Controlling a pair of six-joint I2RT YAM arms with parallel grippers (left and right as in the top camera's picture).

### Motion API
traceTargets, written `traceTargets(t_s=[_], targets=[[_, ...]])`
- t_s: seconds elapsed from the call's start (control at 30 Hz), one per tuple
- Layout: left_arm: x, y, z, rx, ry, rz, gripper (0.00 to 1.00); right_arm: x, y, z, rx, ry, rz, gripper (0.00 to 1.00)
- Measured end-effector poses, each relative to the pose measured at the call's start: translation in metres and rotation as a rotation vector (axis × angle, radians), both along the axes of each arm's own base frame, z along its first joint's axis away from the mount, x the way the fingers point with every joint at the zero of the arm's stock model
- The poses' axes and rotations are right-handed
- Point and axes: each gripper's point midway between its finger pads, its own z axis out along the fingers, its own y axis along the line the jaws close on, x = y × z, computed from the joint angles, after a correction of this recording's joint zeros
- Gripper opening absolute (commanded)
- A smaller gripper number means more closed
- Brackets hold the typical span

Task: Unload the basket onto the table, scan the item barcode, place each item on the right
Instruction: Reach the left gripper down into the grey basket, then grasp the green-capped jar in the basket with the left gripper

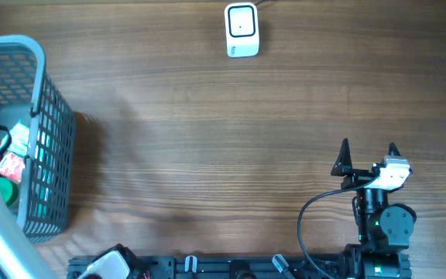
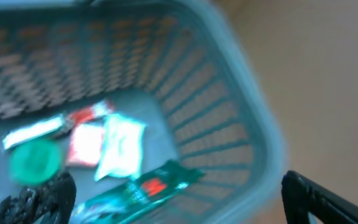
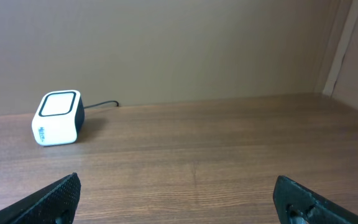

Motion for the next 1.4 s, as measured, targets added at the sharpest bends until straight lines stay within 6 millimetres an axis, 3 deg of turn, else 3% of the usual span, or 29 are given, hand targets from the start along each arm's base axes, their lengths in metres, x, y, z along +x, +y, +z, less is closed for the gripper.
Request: traceTargets(t_s=[0.13,0.23,0.4,0.7,0.9,1.1,1.3,1.4], targets=[[-0.022,0.026,-0.053,-0.173,0.139,0.172,1.00,0.000,0.000,0.000,0.000,0.000,0.000,1.00],[-0.045,0.035,-0.081,-0.282,0.218,0.292,1.00,0.000,0.000,0.000,0.000,0.000,0.000,1.00],[-0.067,0.041,-0.095,-0.354,0.266,0.386,1.00,0.000,0.000,0.000,0.000,0.000,0.000,1.00],[-0.071,0.042,-0.096,-0.346,0.283,0.386,1.00,0.000,0.000,0.000,0.000,0.000,0.000,1.00],[-0.087,0.050,-0.103,-0.373,0.306,0.454,1.00,0.000,0.000,0.000,0.000,0.000,0.000,1.00],[-0.098,0.058,-0.144,-0.460,0.391,0.522,1.00,0.000,0.000,0.000,0.000,0.000,0.000,1.00],[-0.094,0.065,-0.191,-0.522,0.458,0.547,1.00,0.000,0.000,0.000,0.000,0.000,0.000,1.00],[-0.090,0.070,-0.198,-0.516,0.451,0.547,1.00,0.000,0.000,0.000,0.000,0.000,0.000,1.00]])
